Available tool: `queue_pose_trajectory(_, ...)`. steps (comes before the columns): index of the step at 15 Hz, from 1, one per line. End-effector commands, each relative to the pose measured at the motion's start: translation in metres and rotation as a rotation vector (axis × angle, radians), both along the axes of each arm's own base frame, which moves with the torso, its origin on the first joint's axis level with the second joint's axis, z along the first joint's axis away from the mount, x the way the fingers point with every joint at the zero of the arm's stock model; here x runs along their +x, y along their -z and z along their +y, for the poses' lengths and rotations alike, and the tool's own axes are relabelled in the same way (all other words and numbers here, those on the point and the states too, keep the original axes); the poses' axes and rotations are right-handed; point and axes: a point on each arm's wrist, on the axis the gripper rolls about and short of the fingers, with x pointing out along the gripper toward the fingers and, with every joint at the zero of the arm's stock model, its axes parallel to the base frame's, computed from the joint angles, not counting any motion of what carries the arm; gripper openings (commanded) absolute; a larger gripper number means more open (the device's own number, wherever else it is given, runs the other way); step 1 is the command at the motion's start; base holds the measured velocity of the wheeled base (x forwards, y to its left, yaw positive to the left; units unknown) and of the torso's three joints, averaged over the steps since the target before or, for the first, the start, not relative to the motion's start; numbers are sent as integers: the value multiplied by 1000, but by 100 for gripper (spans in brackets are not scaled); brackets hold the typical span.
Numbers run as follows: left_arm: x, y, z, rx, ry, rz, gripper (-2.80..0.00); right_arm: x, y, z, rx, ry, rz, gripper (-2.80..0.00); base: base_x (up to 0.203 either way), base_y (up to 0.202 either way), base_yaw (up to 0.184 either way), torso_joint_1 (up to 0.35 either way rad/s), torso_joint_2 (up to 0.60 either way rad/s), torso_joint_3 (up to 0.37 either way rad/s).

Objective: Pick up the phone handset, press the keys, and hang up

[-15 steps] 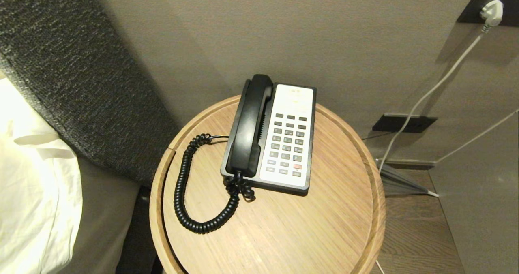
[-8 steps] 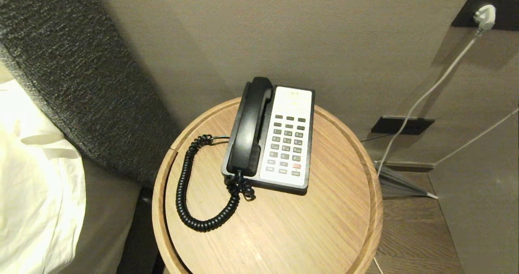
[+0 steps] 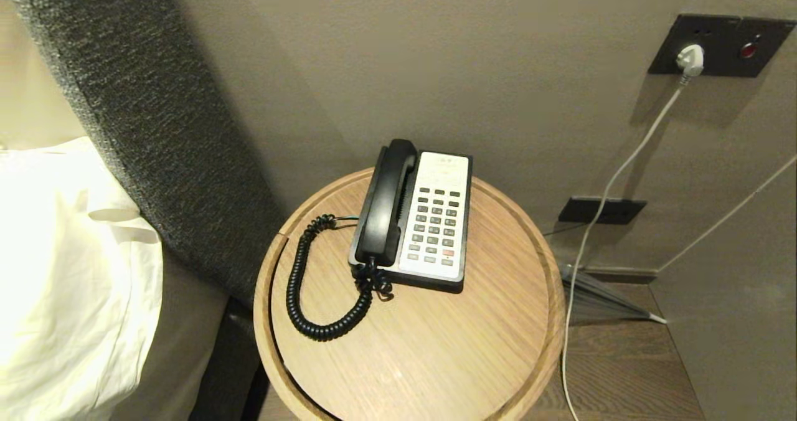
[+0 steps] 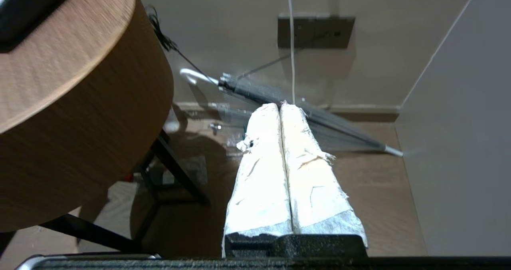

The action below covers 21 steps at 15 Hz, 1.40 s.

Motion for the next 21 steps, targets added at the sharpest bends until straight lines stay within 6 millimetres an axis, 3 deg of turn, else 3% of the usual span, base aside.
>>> queue_pose_trajectory(1,3,11,0,3,-1,41,-280,2,5,0,0,0,22,-280,0,0,0,-1,-6,201)
queue_pose_trajectory(21,3,11,0,3,0,41,-280,2,5,0,0,0,22,-280,0,0,0,2,4,202)
